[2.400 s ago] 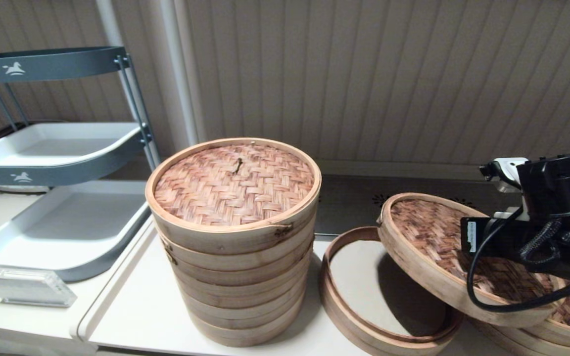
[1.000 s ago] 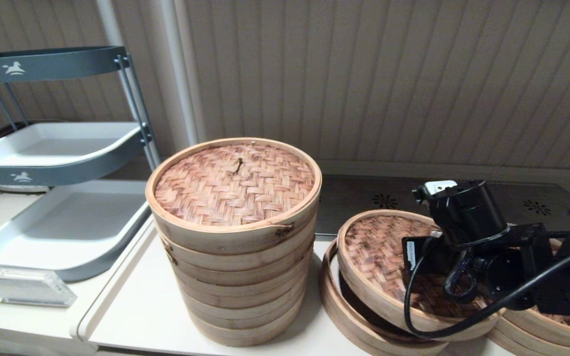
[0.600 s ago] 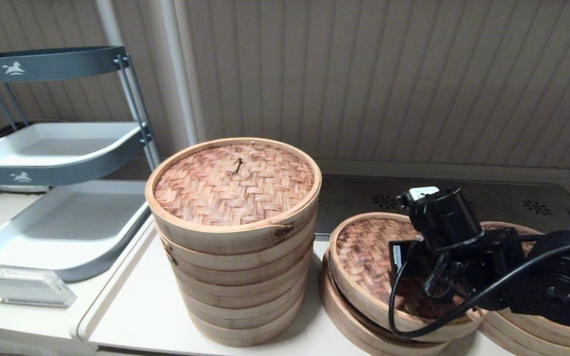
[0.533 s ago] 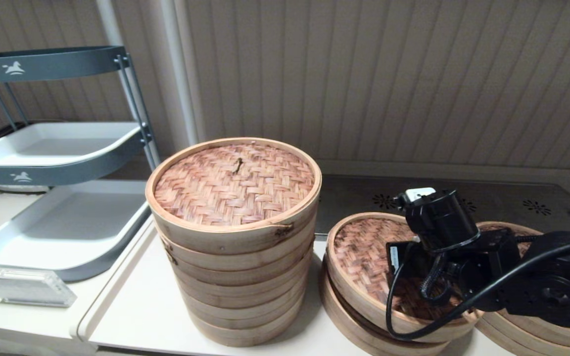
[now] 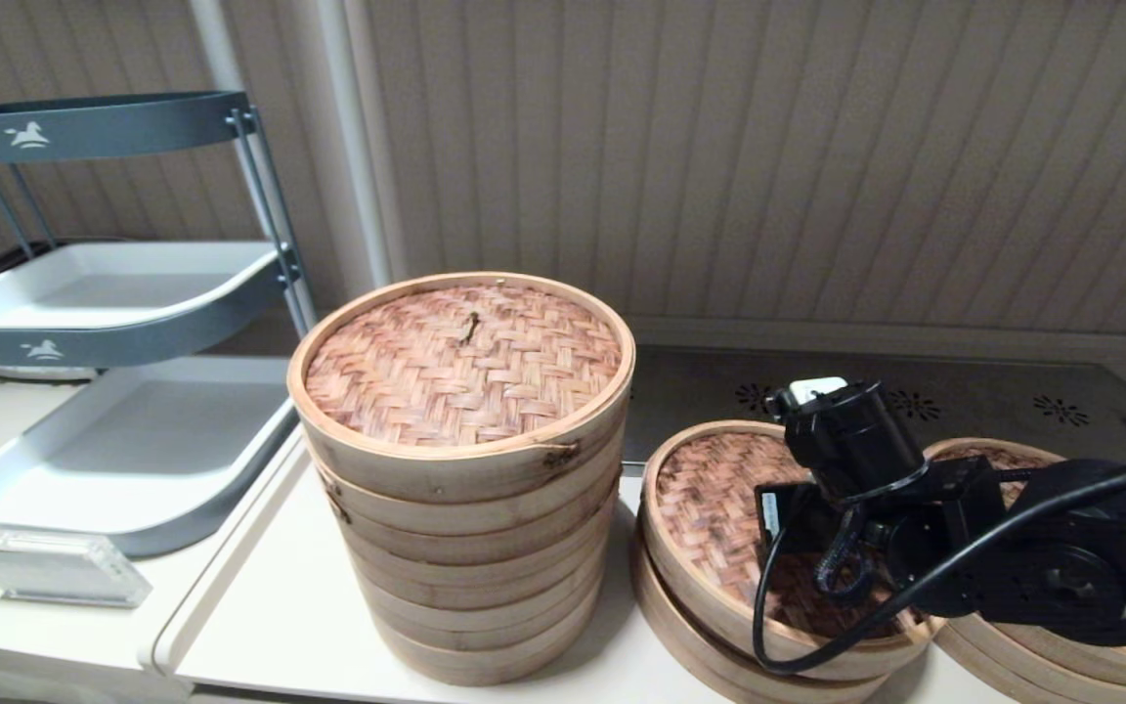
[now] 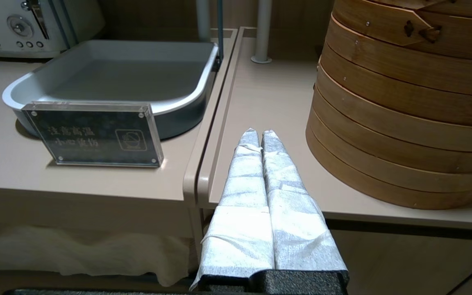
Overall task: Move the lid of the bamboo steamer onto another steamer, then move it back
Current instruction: Put the steamer
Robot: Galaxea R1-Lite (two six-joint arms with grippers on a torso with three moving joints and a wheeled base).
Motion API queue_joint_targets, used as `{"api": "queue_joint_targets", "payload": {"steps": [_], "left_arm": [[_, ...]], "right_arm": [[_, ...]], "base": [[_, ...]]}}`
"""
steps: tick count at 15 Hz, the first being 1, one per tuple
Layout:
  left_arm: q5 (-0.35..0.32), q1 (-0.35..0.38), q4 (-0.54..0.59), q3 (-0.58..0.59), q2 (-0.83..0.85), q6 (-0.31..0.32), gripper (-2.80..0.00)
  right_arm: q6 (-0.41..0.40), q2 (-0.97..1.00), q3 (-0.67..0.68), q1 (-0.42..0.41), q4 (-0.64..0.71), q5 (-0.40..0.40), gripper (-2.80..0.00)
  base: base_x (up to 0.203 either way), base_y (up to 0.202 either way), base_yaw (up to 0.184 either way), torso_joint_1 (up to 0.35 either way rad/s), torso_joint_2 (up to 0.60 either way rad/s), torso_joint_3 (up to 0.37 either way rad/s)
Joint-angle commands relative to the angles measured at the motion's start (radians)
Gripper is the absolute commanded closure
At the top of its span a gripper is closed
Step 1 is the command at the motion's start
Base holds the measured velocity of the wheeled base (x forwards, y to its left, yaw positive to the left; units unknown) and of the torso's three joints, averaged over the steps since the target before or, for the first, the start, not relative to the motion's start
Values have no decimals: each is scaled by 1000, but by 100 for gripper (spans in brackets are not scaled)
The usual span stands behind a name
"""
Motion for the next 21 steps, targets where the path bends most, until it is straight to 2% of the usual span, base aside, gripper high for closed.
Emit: {"api": "queue_joint_targets", "payload": {"steps": [1, 21], "left_arm": [[0, 0, -1, 25, -2, 0, 0], [0, 0, -1, 25, -2, 0, 0]], "right_arm": [[2, 26, -1, 0, -1, -3, 0], [2, 64, -18, 2, -1, -4, 0]], "base": [[0, 0, 0, 0, 0, 0], [0, 0, 0, 0, 0, 0]]}}
